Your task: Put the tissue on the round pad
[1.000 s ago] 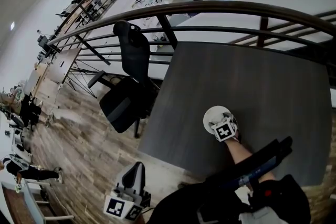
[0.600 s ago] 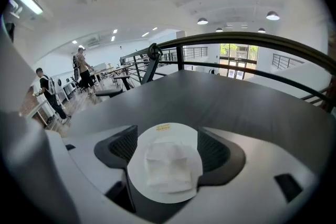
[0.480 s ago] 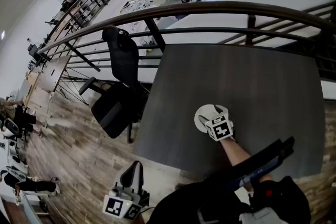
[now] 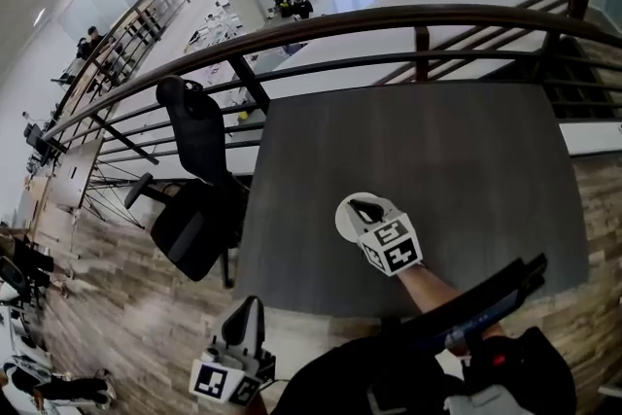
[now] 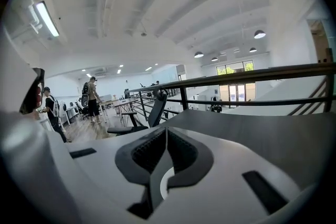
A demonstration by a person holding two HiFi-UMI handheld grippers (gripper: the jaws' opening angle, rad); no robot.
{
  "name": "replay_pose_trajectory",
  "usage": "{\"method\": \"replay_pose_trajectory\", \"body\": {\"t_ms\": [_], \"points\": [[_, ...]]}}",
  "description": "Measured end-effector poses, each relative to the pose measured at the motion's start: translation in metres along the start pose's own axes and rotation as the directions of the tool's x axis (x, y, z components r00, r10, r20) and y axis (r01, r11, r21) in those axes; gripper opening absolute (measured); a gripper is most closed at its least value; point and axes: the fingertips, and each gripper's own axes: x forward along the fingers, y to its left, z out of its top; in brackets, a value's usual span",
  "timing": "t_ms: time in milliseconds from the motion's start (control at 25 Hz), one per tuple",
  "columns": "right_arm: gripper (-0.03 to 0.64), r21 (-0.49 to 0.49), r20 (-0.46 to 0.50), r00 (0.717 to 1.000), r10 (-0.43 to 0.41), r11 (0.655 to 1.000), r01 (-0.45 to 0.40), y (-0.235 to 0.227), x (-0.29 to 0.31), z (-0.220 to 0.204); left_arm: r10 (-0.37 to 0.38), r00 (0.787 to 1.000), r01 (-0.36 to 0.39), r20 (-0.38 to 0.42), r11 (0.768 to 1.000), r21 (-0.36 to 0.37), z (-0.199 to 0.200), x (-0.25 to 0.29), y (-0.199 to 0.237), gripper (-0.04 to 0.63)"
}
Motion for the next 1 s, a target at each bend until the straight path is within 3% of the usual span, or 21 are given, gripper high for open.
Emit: {"method": "replay_pose_trajectory", "body": {"t_ms": [40,280,600,800,880,1000], "points": [[0.002,0.005,0.011,1.000,0.000,1.000,0.000,0.004,-0.005,0.002,-0.004,1.000,0.004,-0.004,1.000,0.005,-0.003,-0.003,0.001,0.003],[0.002,0.047,0.060,0.997,-0.041,0.998,0.039,0.023,-0.036,0.005,-0.084,0.996,0.084,0.015,0.996,0.022,-0.012,-0.021,0.004,0.003],[0.002,0.033,0.111,0.988,-0.107,0.994,0.104,0.078,-0.099,0.017,-0.192,0.980,0.192,0.045,0.981,0.017,-0.014,-0.067,0.001,0.003],[0.002,0.035,0.127,0.981,-0.145,0.989,0.141,0.124,-0.128,0.016,-0.212,0.977,0.213,0.027,0.976,-0.049,-0.028,-0.098,0.018,0.003],[0.002,0.035,0.128,0.979,-0.157,0.988,0.154,0.145,-0.140,0.015,-0.263,0.964,0.265,0.046,0.963,-0.054,-0.023,-0.113,0.015,0.003],[0.002,0.055,0.139,0.975,-0.174,0.984,0.168,0.175,-0.160,0.013,-0.345,0.935,0.346,0.088,0.938,-0.007,-0.014,-0.132,0.005,0.003]]}}
